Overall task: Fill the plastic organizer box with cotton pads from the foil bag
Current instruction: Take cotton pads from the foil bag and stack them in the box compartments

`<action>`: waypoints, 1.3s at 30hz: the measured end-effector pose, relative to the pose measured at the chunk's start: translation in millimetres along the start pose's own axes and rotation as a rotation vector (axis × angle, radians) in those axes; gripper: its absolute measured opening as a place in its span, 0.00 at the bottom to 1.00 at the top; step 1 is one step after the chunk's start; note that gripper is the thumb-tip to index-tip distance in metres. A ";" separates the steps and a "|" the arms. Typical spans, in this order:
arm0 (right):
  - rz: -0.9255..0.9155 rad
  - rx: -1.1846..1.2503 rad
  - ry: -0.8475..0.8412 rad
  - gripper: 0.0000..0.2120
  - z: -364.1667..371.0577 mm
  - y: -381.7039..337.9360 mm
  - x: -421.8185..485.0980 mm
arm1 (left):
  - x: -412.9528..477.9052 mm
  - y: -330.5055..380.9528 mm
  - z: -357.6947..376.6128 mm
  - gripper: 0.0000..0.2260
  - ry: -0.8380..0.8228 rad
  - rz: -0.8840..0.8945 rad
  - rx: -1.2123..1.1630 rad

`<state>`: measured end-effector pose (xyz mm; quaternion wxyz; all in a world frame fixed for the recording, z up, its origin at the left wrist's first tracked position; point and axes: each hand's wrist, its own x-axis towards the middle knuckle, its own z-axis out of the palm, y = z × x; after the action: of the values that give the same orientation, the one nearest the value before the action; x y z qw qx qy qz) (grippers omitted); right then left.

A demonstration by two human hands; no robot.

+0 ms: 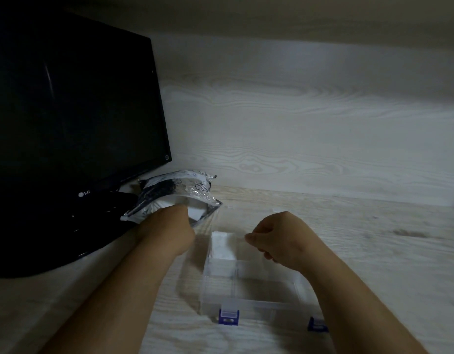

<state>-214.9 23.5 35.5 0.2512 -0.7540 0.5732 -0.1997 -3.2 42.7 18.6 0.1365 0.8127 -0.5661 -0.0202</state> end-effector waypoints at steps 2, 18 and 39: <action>-0.003 0.001 -0.002 0.10 0.0 0.1 -0.2 | -0.3 -0.9 0.9 0.12 0.003 0.003 0.012; -0.011 0.008 0.024 0.10 1.7 0.9 1.2 | -4.0 11.8 -6.0 0.16 0.455 0.100 0.010; -0.004 0.672 0.118 0.07 -0.9 -13.3 -6.1 | -8.2 45.5 16.3 0.21 -0.102 0.122 -1.365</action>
<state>-206.9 32.1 44.2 0.4518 -0.6173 0.4873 -0.4211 -50.9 32.4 13.1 0.5920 0.5094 -0.4770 -0.4031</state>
